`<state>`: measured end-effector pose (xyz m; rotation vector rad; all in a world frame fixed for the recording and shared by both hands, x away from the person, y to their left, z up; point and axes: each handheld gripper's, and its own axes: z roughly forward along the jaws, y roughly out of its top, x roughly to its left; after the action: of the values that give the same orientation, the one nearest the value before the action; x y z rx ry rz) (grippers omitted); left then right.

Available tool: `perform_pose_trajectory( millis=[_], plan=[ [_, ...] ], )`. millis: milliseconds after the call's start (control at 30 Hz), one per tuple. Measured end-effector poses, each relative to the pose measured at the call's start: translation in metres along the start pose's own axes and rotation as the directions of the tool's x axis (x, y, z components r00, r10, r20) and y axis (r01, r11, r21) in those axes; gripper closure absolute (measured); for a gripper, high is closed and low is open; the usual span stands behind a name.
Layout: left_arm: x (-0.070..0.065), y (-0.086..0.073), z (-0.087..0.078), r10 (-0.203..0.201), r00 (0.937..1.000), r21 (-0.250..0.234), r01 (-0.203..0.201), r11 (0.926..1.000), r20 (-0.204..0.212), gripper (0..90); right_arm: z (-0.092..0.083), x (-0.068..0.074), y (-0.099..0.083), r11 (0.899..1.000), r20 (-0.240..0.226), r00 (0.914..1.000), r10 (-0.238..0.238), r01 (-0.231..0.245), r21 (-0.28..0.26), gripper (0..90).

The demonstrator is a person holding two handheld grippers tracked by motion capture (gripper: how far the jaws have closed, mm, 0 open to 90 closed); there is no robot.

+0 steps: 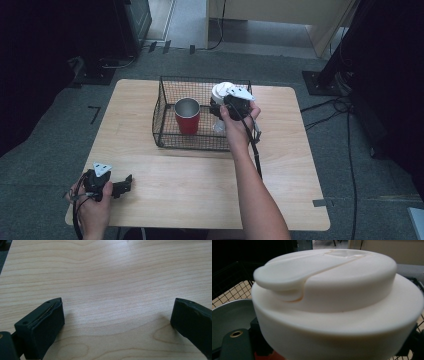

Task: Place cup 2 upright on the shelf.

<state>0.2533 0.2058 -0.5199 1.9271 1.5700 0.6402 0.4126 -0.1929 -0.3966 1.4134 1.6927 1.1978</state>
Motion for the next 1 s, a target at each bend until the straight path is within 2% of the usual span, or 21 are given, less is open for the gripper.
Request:
perform_pose_trajectory(
  millis=[167, 300, 600, 767, 1000],
  plan=[
    [0.0, 0.0, 0.0, 0.002, 1.0, 0.002, -0.002, 1.0, 0.0, 0.0, 0.008, 0.004, -0.005, 1.0, -0.006, 0.9998, -0.018, 0.018, 0.025, 16.0],
    [0.0, 0.0, 0.0, 0.001, 1.0, 0.001, -0.001, 1.0, 0.0, 0.0, 0.013, 0.004, -0.008, 0.999, -0.012, 0.9999, -0.008, 0.008, 0.037, 16.0],
    [0.0, 0.0, 0.0, 0.002, 1.0, 0.002, -0.002, 1.0, 0.0, 0.0, 0.02, -0.004, -0.014, 0.996, -0.014, 0.9999, 0.002, 0.0, 0.085, 16.0],
    [0.0, 0.0, 0.0, 0.001, 1.0, 0.001, -0.001, 1.0, 0.0, 0.0, 0.019, -0.005, -0.016, 0.996, -0.027, 0.9994, -0.022, 0.024, 0.091, 16.0],
    [0.0, 0.0, 0.0, 0.002, 1.0, 0.002, -0.002, 1.0, 0.0, 0.0, 0.009, 0.0, -0.02, 0.993, -0.016, 0.9997, -0.02, 0.022, 0.12, 15.9]
  ],
)
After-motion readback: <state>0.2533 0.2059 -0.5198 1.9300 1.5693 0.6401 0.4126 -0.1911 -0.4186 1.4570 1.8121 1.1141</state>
